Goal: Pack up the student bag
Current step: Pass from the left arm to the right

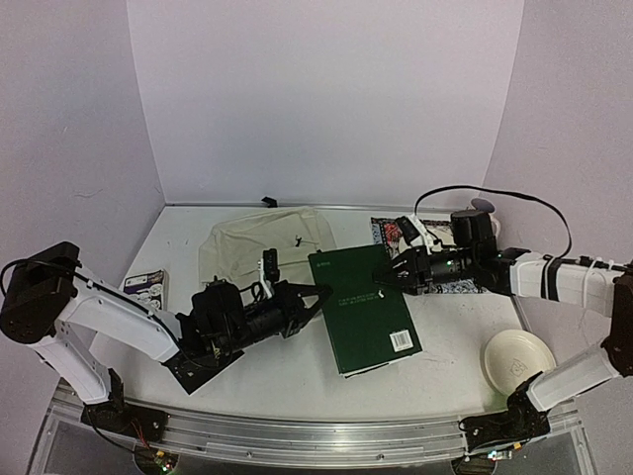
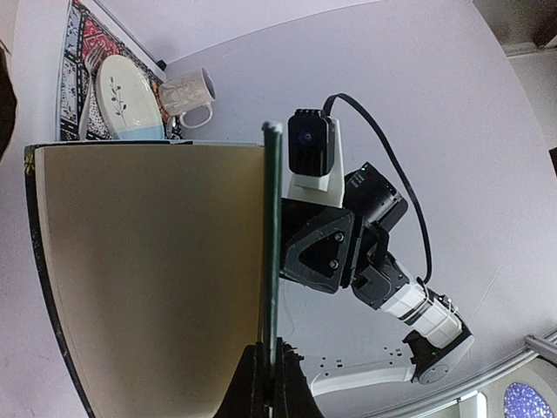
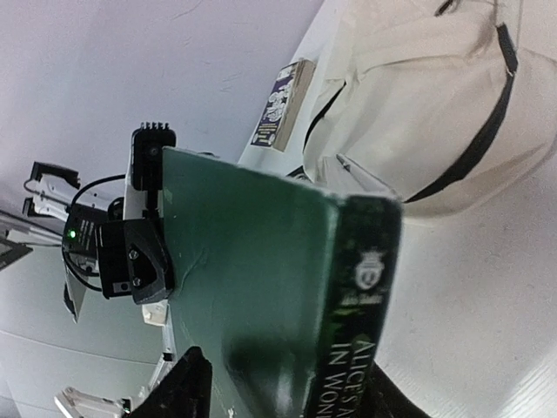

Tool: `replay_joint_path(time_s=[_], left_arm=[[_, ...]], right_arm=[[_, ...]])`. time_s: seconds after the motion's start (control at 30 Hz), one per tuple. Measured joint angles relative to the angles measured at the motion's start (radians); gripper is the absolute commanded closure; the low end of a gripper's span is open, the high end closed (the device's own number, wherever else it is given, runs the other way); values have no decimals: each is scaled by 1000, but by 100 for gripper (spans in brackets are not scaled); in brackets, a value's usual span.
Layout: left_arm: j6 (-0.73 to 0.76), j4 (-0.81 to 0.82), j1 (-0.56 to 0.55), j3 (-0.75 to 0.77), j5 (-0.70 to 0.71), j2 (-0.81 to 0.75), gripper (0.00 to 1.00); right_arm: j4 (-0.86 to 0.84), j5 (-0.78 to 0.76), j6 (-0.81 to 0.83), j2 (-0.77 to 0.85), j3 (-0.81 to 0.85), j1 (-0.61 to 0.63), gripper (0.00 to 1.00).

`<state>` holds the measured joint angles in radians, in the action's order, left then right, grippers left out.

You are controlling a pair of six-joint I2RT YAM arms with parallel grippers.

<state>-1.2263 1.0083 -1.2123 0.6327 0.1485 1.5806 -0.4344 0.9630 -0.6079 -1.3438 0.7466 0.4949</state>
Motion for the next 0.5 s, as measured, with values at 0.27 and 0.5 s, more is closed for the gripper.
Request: replay_joint_path(time_s=[0.27, 0.5], left_arm=[[9, 29, 1, -39, 60, 0, 67], [-6, -22, 12, -76, 165, -50, 44]], right_arm=[[1, 47, -6, 48, 18, 6, 95], [196, -82, 125, 55, 120, 47, 100]])
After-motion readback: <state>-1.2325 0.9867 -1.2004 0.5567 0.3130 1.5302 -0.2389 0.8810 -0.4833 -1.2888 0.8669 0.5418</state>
